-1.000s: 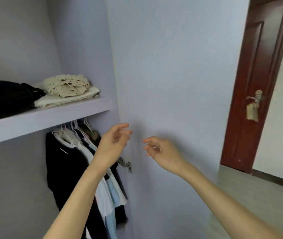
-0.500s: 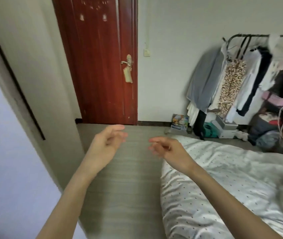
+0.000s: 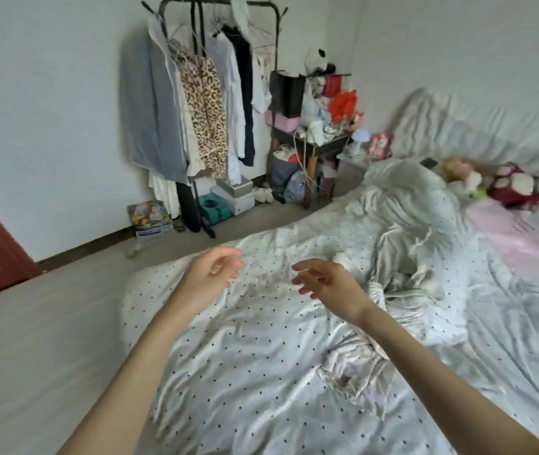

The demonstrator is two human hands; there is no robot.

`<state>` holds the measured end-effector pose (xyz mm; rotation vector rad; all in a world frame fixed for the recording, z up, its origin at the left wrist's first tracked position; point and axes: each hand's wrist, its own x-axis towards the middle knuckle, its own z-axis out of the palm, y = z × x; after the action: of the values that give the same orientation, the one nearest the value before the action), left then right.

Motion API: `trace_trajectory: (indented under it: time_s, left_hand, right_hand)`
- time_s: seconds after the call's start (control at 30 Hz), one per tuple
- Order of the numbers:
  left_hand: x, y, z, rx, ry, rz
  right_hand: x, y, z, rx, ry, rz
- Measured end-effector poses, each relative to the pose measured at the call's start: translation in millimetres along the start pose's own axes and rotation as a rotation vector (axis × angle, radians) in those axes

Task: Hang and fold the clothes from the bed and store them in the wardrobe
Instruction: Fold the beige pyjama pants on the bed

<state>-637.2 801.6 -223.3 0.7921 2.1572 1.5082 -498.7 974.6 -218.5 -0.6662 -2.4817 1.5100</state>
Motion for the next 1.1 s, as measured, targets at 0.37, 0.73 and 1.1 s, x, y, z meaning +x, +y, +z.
trace_trajectory:
  time_s: [0.37,0.73,1.1]
  left_hand:
    - [198,-70,149,0.239,-0.53,-0.079]
    - [262,-190,283,0.487,-0.844,-0.117]
    - [251,-204,309,0.583,-1.003,-0.076]
  right_hand:
    - [110,126,-83,-0.123,0.288,0.439]
    - [147,315,-81,-0.357,0.119,0.917]
    - [118,332,-76,-0.407,0.197,0.842]
